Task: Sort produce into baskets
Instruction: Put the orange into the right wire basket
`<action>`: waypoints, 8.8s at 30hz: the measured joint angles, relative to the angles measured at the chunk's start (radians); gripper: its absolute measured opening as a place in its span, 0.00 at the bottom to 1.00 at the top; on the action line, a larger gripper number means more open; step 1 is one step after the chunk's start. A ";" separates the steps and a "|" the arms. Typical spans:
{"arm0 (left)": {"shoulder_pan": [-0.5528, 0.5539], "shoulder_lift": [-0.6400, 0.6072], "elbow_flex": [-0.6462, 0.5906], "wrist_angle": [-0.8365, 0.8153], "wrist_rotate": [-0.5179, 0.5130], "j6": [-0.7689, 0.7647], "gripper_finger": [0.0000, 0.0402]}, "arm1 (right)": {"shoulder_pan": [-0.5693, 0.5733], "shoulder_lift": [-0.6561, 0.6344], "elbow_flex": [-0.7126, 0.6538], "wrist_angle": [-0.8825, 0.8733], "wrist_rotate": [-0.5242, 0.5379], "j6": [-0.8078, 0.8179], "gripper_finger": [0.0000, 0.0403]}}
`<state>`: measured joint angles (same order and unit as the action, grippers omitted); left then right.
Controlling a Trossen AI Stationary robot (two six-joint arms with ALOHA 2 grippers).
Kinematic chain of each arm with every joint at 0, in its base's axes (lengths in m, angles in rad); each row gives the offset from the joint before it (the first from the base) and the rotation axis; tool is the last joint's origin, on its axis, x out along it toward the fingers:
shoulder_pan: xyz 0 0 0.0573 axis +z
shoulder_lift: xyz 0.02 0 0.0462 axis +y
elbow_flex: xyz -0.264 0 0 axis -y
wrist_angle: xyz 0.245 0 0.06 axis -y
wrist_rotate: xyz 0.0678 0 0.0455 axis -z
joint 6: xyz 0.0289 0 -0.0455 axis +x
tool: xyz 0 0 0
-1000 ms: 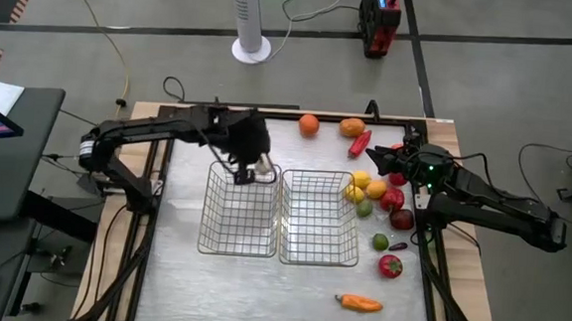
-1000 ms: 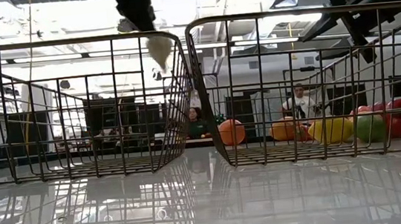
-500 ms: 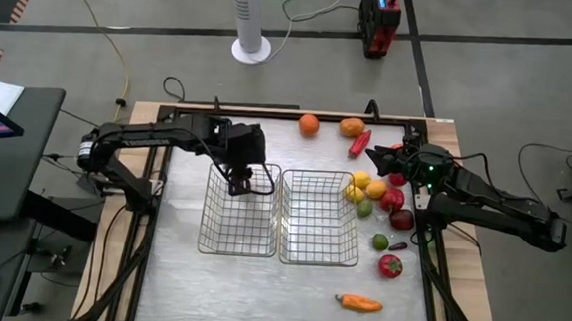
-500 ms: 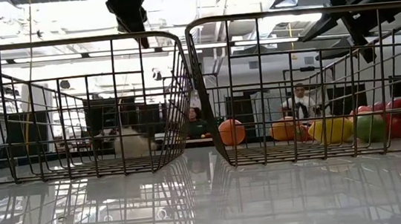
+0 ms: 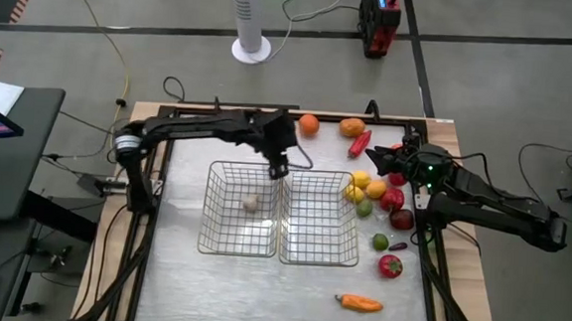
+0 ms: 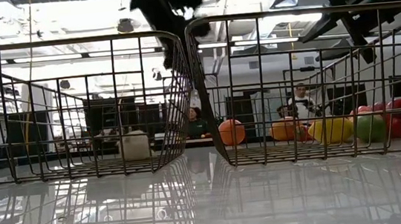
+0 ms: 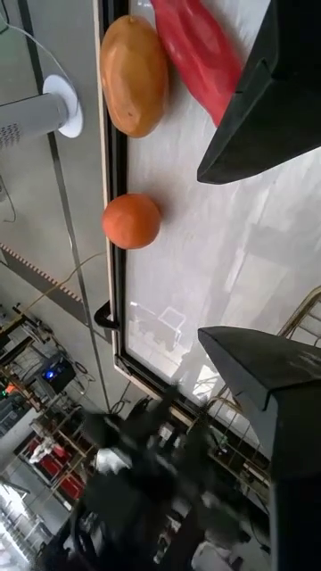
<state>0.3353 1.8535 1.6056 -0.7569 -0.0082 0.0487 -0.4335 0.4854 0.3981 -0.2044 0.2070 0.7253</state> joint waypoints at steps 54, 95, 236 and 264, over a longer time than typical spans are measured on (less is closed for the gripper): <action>0.227 0.357 0.088 0.596 0.060 0.144 0.93 | 0.000 0.201 0.000 0.092 0.018 0.123 0.75; 0.140 0.090 0.167 0.083 0.194 0.015 0.62 | -0.001 0.453 0.286 0.034 -0.216 -0.112 0.75; -0.696 -1.001 -0.789 0.321 -0.796 -0.951 0.58 | -0.131 1.550 1.177 -0.398 -0.400 -0.731 0.77; -0.231 -1.001 -0.790 0.241 -0.567 -0.406 0.58 | 0.201 1.414 1.705 -1.177 -0.332 -0.434 0.77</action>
<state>0.1040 0.8528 0.8158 -0.5155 -0.5750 -0.3576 -0.2326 1.8998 2.1026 -1.3813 -0.1246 0.2913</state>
